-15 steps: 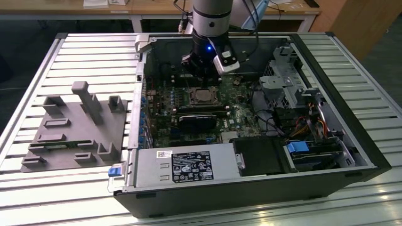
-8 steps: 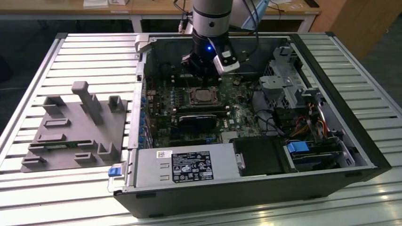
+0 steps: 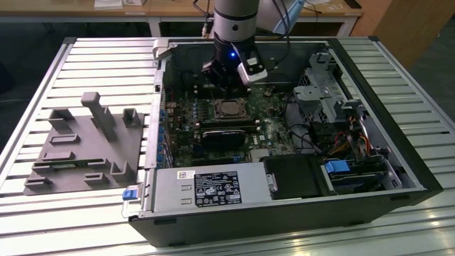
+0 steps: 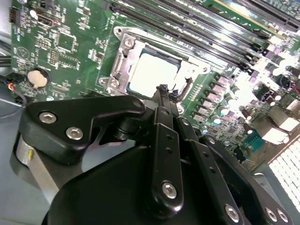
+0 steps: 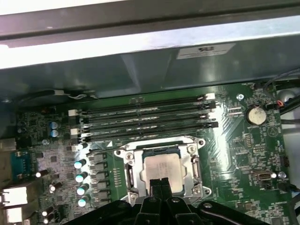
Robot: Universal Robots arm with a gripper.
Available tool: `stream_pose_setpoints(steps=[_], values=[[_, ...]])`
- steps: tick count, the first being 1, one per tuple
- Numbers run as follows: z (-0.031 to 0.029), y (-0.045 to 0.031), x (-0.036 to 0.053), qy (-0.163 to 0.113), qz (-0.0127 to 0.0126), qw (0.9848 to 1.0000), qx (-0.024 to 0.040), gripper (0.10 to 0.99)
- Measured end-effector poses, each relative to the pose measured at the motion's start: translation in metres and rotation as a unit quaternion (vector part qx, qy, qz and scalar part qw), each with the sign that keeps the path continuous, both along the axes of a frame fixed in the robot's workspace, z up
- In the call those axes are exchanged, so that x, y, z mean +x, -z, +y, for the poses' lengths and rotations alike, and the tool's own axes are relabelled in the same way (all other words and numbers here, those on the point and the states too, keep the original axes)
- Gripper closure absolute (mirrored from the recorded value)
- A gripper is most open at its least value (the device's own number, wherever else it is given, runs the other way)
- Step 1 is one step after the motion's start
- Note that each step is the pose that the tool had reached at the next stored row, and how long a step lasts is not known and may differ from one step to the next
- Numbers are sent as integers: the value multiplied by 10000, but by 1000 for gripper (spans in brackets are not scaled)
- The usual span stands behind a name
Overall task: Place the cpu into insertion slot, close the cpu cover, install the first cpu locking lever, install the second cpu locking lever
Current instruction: 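Install the first cpu locking lever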
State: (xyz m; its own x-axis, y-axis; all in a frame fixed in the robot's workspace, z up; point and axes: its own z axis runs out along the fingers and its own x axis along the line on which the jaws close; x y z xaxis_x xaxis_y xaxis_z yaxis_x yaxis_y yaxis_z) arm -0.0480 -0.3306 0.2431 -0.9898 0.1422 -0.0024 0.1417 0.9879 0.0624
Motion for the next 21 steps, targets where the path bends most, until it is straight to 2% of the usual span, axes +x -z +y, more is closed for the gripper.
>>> stream_pose_setpoints(steps=[16, 21], values=[[-6, 0, -294, 1, -3, 10000, 3, 984], [-10, 0, -429, 1, -5, 10000, 37, 984]])
